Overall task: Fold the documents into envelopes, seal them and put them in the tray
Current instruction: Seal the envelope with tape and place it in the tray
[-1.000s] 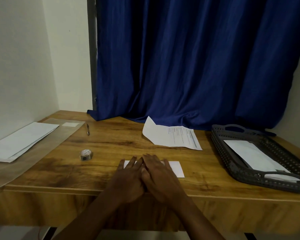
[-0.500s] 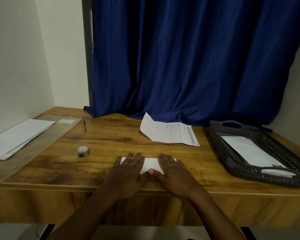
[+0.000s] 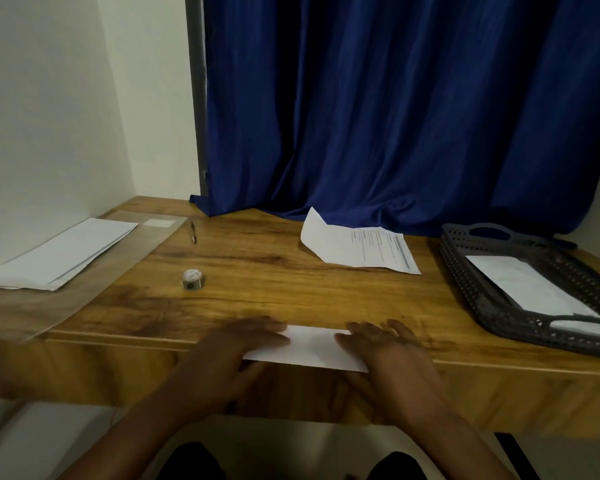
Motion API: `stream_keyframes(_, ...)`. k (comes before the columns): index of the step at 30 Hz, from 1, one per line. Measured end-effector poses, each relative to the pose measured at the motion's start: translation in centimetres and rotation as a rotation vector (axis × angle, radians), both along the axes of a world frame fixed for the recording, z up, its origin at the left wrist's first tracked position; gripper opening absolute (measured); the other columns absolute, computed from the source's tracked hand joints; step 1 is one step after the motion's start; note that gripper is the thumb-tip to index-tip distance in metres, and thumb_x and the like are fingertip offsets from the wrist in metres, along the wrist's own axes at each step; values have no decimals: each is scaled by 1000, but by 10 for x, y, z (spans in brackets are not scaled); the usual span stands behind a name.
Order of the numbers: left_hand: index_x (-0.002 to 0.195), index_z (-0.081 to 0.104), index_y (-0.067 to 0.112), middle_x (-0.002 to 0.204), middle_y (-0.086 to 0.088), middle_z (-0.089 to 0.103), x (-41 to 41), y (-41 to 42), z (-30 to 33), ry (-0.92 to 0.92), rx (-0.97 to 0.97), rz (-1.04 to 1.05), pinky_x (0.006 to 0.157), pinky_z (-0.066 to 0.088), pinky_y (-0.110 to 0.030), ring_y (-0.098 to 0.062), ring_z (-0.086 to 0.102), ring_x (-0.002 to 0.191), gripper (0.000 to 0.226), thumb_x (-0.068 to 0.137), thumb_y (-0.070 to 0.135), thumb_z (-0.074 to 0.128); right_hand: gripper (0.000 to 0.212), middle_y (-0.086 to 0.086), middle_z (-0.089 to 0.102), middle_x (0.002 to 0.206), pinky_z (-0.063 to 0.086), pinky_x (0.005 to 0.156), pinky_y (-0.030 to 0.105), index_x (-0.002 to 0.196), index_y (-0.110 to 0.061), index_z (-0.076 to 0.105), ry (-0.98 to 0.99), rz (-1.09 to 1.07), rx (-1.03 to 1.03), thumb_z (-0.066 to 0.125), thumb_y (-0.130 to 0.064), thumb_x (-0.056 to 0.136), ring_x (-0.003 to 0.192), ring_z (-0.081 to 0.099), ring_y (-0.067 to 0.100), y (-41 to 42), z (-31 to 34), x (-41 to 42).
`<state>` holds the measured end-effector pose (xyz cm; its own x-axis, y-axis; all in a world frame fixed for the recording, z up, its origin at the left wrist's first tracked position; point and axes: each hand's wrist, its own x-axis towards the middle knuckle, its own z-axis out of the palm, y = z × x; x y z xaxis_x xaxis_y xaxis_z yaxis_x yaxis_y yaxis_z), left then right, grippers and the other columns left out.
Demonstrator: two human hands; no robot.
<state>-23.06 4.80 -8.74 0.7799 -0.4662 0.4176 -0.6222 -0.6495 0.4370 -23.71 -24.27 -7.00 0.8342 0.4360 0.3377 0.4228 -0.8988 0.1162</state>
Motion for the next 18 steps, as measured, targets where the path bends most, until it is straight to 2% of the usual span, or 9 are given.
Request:
stream_keyframes(2, 120, 72, 37, 124, 25, 66, -4, 2, 12, -31, -100, -2, 100, 51, -31, 4, 59, 120, 29, 95, 32, 59, 31, -11, 74, 114, 49, 99, 40, 106, -37, 74, -60, 24, -47, 68, -50, 79, 98, 70, 11, 13, 15, -4)
stream_keyframes(3, 115, 73, 38, 115, 26, 69, -6, 1, 23, -51, -91, 12, 92, 54, -29, 4, 63, 111, 24, 96, 30, 60, 26, -13, 73, 107, 49, 94, 36, 101, -37, 74, -91, 49, -52, 61, -50, 84, 92, 69, 10, 21, 25, -6)
stream_keyframes(5, 108, 70, 47, 106, 29, 68, -6, 0, 40, -75, -81, 52, 81, 55, -25, 3, 64, 102, 20, 97, 32, 63, 27, -15, 71, 97, 48, 81, 30, 104, -37, 69, -77, 104, -12, 49, -52, 93, 81, 65, 7, 37, 47, -9)
stream_keyframes(7, 115, 62, 54, 110, 30, 67, -5, 4, 52, -65, -159, 122, 80, 56, -22, 5, 62, 104, 30, 95, 33, 68, 28, -15, 70, 94, 47, 72, 23, 110, -37, 66, 80, 142, 125, 48, -54, 97, 78, 61, 4, 50, 67, -7)
stream_keyframes(9, 133, 51, 54, 118, 24, 65, -4, 10, 61, -45, -329, 230, 85, 58, -24, 3, 62, 110, 55, 88, 32, 75, 26, -16, 70, 96, 49, 67, 19, 108, -34, 70, 280, 148, 340, 58, -53, 94, 79, 62, 3, 59, 81, 3)
stream_keyframes(11, 144, 42, 46, 124, 20, 64, -1, 22, 66, -37, -518, 289, 89, 55, -26, -2, 62, 113, 71, 85, 29, 79, 19, -12, 73, 92, 54, 68, 25, 98, -29, 75, 451, 134, 630, 67, -46, 92, 78, 67, 7, 63, 88, 19)
stream_keyframes(13, 144, 43, 40, 125, 15, 65, 0, 38, 67, -41, -594, 294, 92, 56, -35, -11, 65, 111, 69, 86, 30, 78, 16, -4, 77, 90, 58, 73, 33, 97, -24, 76, 636, 119, 982, 70, -37, 92, 80, 73, 14, 66, 84, 36)
stream_keyframes(16, 138, 49, 40, 121, 15, 66, -3, 59, 63, -61, -515, 352, 89, 58, -43, -14, 66, 107, 58, 88, 31, 77, 29, 8, 78, 100, 59, 89, 51, 111, -13, 71, 873, 19, 1372, 70, -34, 91, 95, 74, 33, 71, 66, 56)
stream_keyframes(18, 132, 55, 41, 119, 20, 66, -6, 74, 66, -70, -437, 417, 85, 57, -36, -6, 65, 106, 49, 88, 33, 76, 33, 11, 76, 104, 56, 94, 57, 115, -14, 68, 906, -58, 1422, 72, -35, 90, 99, 72, 36, 77, 51, 65)
